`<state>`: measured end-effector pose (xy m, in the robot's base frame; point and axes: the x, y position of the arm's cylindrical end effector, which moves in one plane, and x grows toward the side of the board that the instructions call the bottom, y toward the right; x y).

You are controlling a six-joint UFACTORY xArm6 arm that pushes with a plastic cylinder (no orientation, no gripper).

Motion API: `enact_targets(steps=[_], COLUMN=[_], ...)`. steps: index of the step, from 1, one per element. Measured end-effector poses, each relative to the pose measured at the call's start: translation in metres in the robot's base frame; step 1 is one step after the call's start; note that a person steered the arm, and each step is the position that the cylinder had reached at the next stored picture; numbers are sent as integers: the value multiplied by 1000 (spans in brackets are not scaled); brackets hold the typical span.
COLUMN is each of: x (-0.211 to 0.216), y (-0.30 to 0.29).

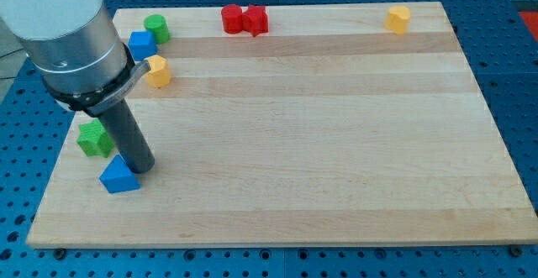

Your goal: Move the blue triangle to the bottom centre of the board

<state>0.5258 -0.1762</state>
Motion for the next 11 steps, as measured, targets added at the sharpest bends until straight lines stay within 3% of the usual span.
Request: enact_targets(steps=[1,2,3,5,6,7,9,11], x=[71,92,87,14,5,45,66,67], y=[7,9,-70,-51,-18,-5,33,27])
